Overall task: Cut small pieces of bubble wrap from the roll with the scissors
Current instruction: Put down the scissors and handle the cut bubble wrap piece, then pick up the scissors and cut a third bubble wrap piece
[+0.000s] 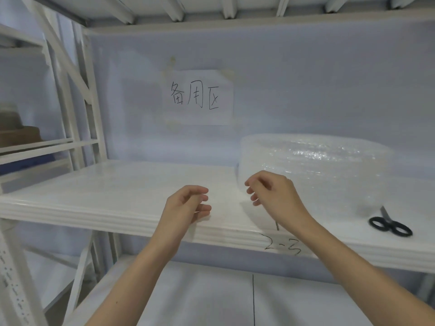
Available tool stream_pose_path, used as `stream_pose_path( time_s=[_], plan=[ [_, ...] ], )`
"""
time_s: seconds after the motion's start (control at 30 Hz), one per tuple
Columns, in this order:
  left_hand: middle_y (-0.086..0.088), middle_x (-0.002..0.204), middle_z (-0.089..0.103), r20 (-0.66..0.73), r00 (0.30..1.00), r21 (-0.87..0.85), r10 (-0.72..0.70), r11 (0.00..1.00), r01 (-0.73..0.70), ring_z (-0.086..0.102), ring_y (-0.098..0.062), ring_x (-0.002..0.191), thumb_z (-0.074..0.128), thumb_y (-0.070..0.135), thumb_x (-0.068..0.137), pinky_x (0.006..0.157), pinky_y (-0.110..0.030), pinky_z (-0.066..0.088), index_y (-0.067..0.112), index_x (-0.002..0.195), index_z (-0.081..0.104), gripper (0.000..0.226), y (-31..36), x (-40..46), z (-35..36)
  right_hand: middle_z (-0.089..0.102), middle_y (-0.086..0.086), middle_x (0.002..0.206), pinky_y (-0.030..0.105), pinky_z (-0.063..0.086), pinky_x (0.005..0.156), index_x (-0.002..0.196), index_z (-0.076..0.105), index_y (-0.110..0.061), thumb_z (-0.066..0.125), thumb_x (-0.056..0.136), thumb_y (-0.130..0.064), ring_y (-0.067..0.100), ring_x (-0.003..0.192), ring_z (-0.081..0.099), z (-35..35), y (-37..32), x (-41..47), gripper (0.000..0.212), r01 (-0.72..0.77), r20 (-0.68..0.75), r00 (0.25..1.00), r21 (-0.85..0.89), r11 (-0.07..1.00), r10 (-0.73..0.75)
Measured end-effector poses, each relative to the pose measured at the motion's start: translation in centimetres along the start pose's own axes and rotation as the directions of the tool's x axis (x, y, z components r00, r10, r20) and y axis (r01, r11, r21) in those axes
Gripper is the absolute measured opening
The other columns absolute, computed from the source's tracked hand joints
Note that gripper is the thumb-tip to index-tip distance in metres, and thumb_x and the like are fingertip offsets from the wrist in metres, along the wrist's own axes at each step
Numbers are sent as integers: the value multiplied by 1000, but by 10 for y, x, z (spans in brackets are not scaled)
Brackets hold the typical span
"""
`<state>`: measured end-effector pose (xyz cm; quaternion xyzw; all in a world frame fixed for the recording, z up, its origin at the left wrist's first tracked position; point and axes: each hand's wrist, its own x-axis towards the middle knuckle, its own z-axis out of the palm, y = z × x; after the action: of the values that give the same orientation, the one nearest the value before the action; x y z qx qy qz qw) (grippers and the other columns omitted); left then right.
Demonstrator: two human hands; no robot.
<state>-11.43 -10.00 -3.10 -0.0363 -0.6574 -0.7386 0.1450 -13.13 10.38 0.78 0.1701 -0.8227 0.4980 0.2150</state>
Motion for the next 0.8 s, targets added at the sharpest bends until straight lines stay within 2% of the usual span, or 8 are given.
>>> stream_pose_path(
  time_s=[0.07,0.17,0.23,0.33,0.4,0.57,0.63,0.8],
  plan=[
    [-6,92,68,62,998,18,-6,1000,5,72,-19,75,55,6,93,85,-41,59,12,96,72,19,-2,-5,22,70,8,72,33,53,65,72,68,-10,54,91,-22,26,69,65,-30,8,-25,27,4,-63,998,-103,995,-11],
    [-6,94,68,143,990,44,5,999,-11,71,-16,75,56,6,93,85,-39,60,11,97,72,17,-3,-12,55,63,20,66,26,42,56,65,58,1,54,90,-24,23,55,52,-81,31,-55,36,-35,-219,975,-291,956,-31],
    [-6,94,67,185,983,66,12,997,-25,71,-15,73,57,6,92,83,-35,60,12,97,71,16,-4,-17,77,59,21,62,24,34,51,63,54,3,54,89,-23,20,53,43,-120,48,-67,37,-137,-336,942,-361,922,8],
    [3,90,69,193,978,233,75,965,-120,70,-13,73,60,14,90,79,-27,57,18,92,71,12,-7,-18,106,61,12,59,27,35,52,65,58,0,55,88,-25,24,58,52,-172,77,-68,34,-299,-425,901,-453,840,91],
    [11,89,70,203,971,415,127,887,-203,67,-9,78,62,25,89,72,-17,50,21,92,71,11,-11,-16,122,65,11,64,28,36,52,68,62,-1,56,89,-30,24,64,58,-192,93,-63,36,-375,-415,898,-543,752,148],
    [11,101,72,284,953,586,108,767,-261,63,-7,99,62,46,87,83,-23,45,21,104,72,32,-17,-13,151,57,12,55,30,33,50,53,50,-2,60,83,-39,28,55,53,-198,107,-53,48,-473,-394,879,-643,603,270],
    [13,99,71,296,950,591,99,763,-263,63,-5,97,62,47,86,79,-21,44,22,104,72,32,-17,-14,157,50,7,53,30,32,49,50,41,-10,64,77,-41,28,52,49,-195,104,-49,48,-491,-381,871,-655,574,310],
    [20,79,64,330,938,591,104,752,-291,61,2,74,66,35,85,62,-10,42,24,95,67,16,-16,-16,163,55,4,61,28,37,49,57,46,-11,72,74,-40,23,57,53,-202,90,-39,42,-487,-286,852,-738,467,438]
  ],
)
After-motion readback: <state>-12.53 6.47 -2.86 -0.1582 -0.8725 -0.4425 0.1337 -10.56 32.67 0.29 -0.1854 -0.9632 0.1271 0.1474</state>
